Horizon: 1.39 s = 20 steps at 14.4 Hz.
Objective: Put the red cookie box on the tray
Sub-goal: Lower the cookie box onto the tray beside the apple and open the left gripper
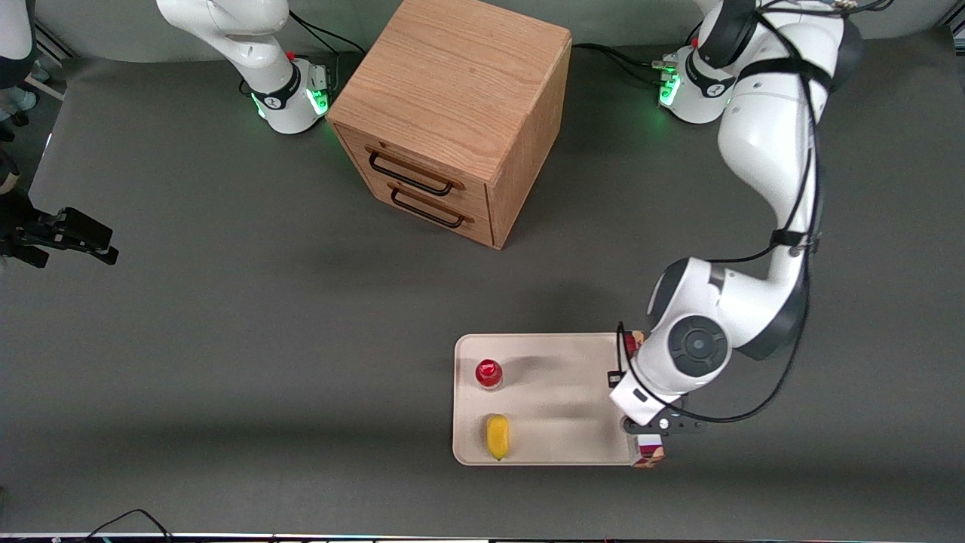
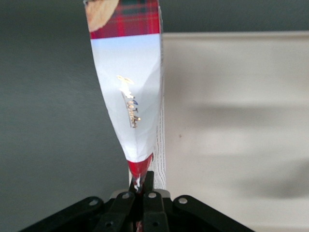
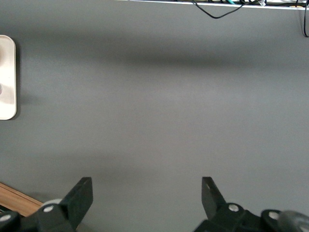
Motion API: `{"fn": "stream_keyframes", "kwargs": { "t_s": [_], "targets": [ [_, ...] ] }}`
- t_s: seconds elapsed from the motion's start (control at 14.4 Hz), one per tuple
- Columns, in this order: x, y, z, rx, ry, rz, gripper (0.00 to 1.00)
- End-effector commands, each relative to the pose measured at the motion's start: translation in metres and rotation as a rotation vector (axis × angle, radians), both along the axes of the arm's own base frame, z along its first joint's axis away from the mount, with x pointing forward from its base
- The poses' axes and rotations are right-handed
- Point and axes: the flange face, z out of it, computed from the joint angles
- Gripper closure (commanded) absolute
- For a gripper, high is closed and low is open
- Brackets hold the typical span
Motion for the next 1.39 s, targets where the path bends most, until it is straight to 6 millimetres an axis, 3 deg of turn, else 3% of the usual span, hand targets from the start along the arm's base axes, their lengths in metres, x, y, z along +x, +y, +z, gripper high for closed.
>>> {"fn": "stream_keyframes", "kwargs": {
  "t_s": [0.0, 0.35, 0.49, 0.56, 0.63, 0.7, 0.77, 0.97, 1.11, 1.32],
  "targets": [
    [0.003, -0.009, 0.002, 0.005, -0.005, 0.018, 1.0],
    [0.001, -0.015, -0.002, -0.018, 0.005, 0.035, 1.0],
    [0.0, -0.015, -0.008, -0.017, 0.008, 0.033, 0.69],
    [0.001, -0.013, -0.008, -0.017, 0.008, 0.036, 0.62],
    [0.002, -0.01, -0.007, -0.016, 0.006, 0.041, 0.27],
    [0.003, -0.008, -0.004, -0.013, 0.002, 0.042, 0.0],
    [0.003, -0.008, 0.001, -0.008, 0.006, 0.042, 0.0],
    [0.0, 0.013, 0.049, 0.02, 0.036, 0.053, 0.0],
    [-0.001, 0.033, 0.101, 0.029, 0.009, -0.014, 0.0],
    [-0.018, 0.08, 0.174, 0.044, 0.022, -0.109, 0.0]
  ]
}}
